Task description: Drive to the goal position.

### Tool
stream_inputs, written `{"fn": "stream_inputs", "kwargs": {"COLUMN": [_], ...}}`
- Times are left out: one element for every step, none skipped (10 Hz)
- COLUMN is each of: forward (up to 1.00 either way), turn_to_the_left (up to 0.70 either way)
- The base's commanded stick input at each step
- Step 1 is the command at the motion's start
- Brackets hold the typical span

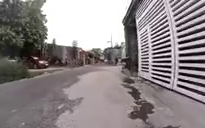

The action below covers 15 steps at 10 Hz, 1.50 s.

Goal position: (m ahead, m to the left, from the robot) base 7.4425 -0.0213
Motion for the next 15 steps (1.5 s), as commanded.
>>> {"fn": "stream_inputs", "kwargs": {"forward": [0.70, 0.70, 0.70, 0.70, 0.70, 0.70, 0.70, 0.70, 0.70, 0.70, 0.70, 0.70, 0.70, 0.70, 0.70], "turn_to_the_left": [0.20, 0.04, 0.00, -0.05, -0.17, -0.29, -0.32, -0.26, -0.19, -0.13, -0.07, 0.00, 0.00, 0.00, 0.00]}}
